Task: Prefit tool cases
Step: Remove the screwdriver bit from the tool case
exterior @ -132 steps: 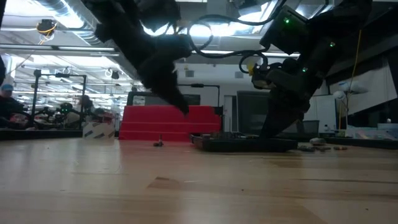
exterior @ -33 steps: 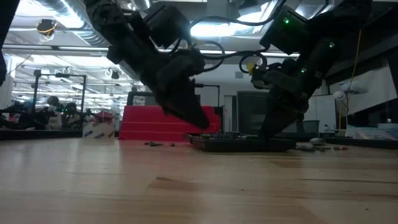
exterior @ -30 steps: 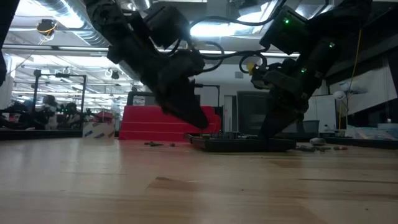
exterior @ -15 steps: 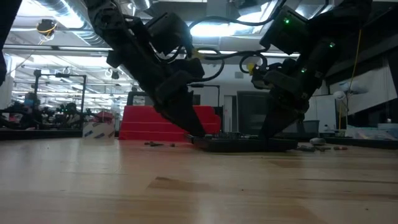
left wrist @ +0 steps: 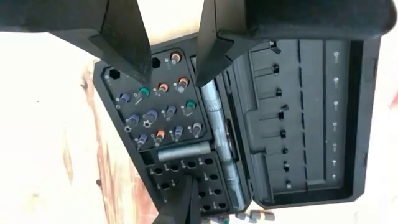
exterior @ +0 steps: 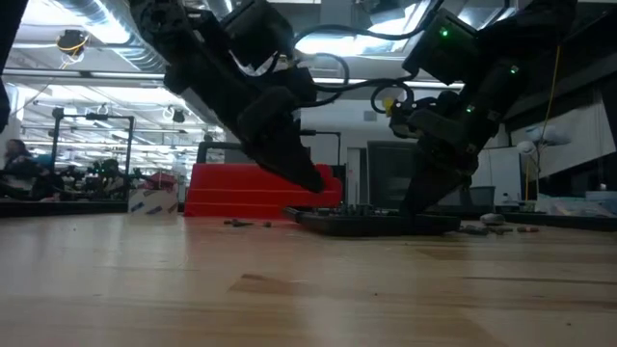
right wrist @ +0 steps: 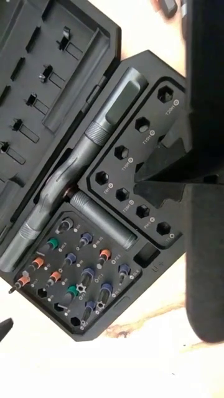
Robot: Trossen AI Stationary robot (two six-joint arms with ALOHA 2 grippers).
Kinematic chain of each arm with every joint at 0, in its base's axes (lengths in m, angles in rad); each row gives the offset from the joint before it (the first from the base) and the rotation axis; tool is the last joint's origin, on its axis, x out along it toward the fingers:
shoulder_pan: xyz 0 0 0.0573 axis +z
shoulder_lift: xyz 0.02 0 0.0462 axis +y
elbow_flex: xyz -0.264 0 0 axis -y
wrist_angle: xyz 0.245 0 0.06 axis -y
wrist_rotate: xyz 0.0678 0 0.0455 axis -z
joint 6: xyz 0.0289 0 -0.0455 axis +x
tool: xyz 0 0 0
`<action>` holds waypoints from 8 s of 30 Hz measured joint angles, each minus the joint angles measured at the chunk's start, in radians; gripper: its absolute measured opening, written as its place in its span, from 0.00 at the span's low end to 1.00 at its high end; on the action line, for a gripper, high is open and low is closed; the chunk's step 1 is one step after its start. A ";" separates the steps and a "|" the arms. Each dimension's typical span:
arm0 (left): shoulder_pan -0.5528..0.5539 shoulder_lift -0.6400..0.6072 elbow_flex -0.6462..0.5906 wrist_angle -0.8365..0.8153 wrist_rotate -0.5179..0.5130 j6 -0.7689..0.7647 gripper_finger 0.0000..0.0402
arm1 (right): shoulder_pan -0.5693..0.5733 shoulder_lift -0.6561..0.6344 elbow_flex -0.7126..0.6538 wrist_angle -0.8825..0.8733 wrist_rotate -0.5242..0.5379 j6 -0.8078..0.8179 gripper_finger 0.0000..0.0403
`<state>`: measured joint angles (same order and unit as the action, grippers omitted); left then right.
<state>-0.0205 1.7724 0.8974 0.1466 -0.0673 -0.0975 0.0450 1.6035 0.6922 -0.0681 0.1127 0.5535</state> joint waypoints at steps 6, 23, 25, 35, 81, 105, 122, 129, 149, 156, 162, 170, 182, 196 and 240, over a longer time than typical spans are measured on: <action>-0.020 0.028 0.000 0.016 -0.003 0.031 0.28 | 0.000 0.000 0.000 0.000 0.003 0.000 0.01; -0.005 0.087 0.000 0.072 -0.011 0.026 0.18 | 0.000 0.000 0.000 -0.001 0.008 0.004 0.01; -0.004 0.089 0.000 0.070 -0.013 0.008 0.08 | 0.000 0.000 0.000 0.001 0.008 0.004 0.01; -0.003 0.010 -0.001 0.031 -0.042 -0.001 0.00 | 0.000 0.000 0.000 0.003 0.008 0.021 0.01; 0.098 -0.182 0.116 -0.495 -0.063 0.104 0.27 | -0.062 -0.076 0.134 -0.357 0.080 -0.109 0.00; 0.012 -0.169 -0.002 -0.327 -0.078 -0.104 0.00 | -0.166 -0.024 0.050 -0.256 -0.086 0.043 0.00; 0.005 -0.213 -0.006 -0.384 -0.067 -0.036 0.00 | -0.005 -0.025 0.052 -0.250 -0.063 0.198 0.00; 0.022 -0.299 -0.006 -0.389 -0.078 0.057 0.00 | -0.001 -0.075 0.065 -0.105 -0.084 0.132 0.00; 0.029 -0.291 -0.006 -0.275 0.010 0.184 0.00 | 0.093 0.151 0.072 0.119 0.068 0.122 0.00; 0.020 -0.182 -0.006 -0.271 0.101 0.188 0.02 | 0.093 0.156 0.069 0.127 0.080 0.128 0.00; 0.016 -0.164 0.018 -0.272 0.143 0.150 0.19 | 0.092 0.156 0.068 0.128 0.067 0.131 0.00; 0.005 -0.130 0.025 -0.310 0.152 0.214 0.35 | 0.092 0.157 0.068 0.128 0.072 0.130 0.00; -0.005 -0.046 0.027 -0.263 0.142 0.243 0.35 | 0.092 0.158 0.067 0.130 0.072 0.130 0.00; -0.012 0.008 0.027 -0.257 0.124 0.261 0.34 | 0.092 0.159 0.066 0.142 0.080 0.130 0.00; 0.133 -0.203 0.027 -0.531 0.032 0.289 0.30 | 0.092 0.159 0.066 0.145 0.060 0.130 0.00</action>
<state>0.1125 1.5695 0.9249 -0.3846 -0.0357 0.1917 0.1371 1.7630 0.7582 0.0769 0.1726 0.6834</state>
